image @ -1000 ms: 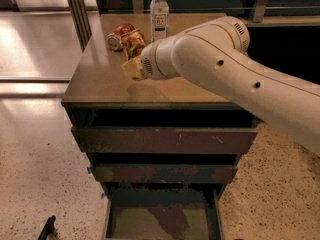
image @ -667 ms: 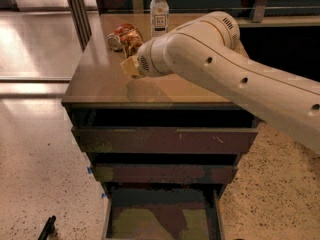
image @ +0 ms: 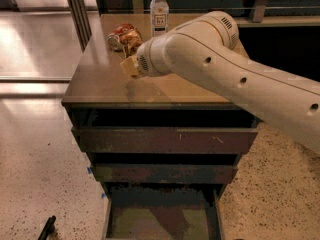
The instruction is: Pick orange can from bottom drawer and place on counter
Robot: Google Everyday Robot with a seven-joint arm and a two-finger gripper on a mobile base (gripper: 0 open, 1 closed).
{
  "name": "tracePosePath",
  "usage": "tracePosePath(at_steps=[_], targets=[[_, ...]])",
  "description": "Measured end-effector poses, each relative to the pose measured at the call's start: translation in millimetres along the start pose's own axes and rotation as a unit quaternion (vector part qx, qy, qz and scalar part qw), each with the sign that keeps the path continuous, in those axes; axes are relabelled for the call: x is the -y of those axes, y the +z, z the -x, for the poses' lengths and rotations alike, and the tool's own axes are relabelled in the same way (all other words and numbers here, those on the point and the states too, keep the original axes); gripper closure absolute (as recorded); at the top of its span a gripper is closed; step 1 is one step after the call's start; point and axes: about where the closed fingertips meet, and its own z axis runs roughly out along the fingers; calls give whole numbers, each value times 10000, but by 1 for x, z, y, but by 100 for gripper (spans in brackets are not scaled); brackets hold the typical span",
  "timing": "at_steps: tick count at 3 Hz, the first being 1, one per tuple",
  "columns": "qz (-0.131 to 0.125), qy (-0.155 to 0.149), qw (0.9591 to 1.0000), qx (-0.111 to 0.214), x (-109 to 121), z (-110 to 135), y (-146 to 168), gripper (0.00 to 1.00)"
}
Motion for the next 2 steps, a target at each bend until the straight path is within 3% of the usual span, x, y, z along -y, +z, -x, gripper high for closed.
tracePosePath(at_steps=[2], targets=[[0, 0, 10000, 0, 0, 0, 0, 12]])
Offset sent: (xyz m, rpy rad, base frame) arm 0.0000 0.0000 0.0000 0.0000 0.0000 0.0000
